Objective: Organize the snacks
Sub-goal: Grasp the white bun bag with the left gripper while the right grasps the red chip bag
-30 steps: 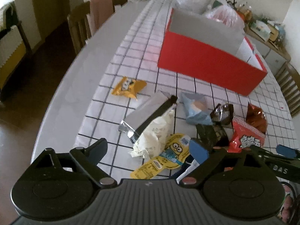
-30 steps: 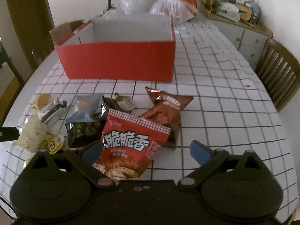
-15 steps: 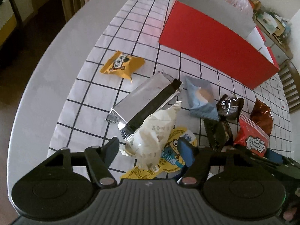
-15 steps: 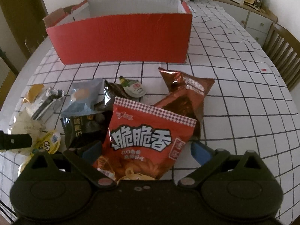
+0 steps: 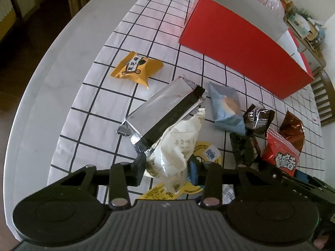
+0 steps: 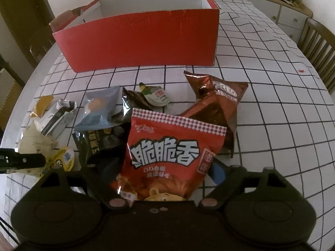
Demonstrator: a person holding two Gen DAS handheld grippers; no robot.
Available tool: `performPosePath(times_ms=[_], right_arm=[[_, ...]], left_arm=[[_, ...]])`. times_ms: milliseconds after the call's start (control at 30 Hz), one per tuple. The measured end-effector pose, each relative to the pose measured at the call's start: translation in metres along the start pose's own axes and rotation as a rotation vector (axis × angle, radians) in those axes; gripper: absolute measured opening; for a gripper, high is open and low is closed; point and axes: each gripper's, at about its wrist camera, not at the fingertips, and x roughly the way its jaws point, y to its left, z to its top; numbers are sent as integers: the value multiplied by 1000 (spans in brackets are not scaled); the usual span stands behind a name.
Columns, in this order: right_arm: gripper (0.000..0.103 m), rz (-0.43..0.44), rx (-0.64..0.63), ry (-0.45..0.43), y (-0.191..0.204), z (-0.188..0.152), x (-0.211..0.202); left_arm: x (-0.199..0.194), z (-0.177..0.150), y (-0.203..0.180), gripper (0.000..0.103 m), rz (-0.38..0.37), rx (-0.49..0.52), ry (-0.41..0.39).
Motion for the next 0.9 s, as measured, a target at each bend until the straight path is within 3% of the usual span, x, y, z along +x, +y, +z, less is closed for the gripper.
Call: performPosePath(times_ms=[133,300,600,900], right_arm=[[66,27,4,-19,-1,1,-7],[63,44,3,-27,-3,0,-9],[61,66,15,-50,-5,-5,-25],[61,121,3,-115,-6,8,-66]], left_arm=[[0,-1,0,36,-14,-2,0],[-2,-3,0,34,-15,2,-8],[-13,-9,0,34,-23,2,-23],[-46,-5,-18,34,-22,44,-69]])
